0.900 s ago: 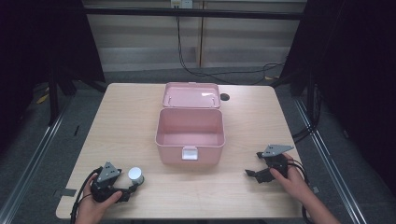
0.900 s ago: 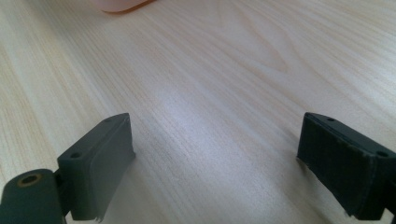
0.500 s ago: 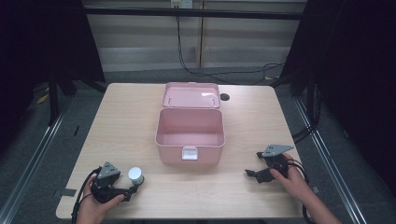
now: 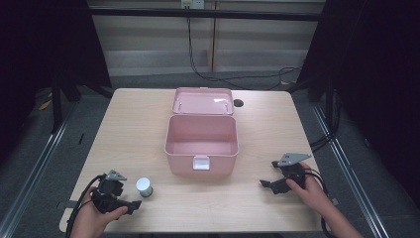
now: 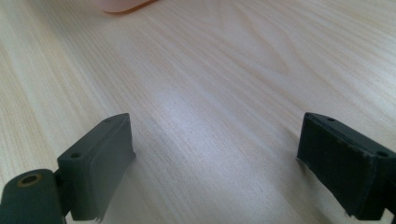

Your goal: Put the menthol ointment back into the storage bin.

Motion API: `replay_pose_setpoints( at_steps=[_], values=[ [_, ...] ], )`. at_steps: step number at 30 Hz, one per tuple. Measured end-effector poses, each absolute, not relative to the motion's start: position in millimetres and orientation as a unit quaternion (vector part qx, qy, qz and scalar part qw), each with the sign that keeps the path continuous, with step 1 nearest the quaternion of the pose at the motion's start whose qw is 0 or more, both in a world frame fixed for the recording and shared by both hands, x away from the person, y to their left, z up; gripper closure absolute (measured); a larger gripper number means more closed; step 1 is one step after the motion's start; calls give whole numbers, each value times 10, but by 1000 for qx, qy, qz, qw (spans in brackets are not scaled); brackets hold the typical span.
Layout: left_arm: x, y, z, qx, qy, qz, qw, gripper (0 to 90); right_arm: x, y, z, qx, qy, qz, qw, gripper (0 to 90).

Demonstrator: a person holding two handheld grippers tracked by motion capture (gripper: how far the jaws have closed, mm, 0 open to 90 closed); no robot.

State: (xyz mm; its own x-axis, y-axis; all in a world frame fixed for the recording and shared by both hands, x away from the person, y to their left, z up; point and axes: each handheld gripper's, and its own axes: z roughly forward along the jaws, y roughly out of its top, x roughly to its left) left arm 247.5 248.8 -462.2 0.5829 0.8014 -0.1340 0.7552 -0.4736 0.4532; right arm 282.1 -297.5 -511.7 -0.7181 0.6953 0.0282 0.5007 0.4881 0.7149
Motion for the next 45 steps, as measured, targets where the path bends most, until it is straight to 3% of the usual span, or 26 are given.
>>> replay_pose_setpoints(
  at_steps=[8,38,45],
  values=[
    [2632,2296,-4520,874,441,20,203,211,2820,-2974,-5117,351,852,364,134,99],
    [3032,1936,-4307,879,461,-13,120,490,2819,-2974,-5117,351,852,364,134,100],
    [3067,1915,-4287,879,466,-27,94,501,2823,-2976,-5119,349,852,365,135,100]
  ],
)
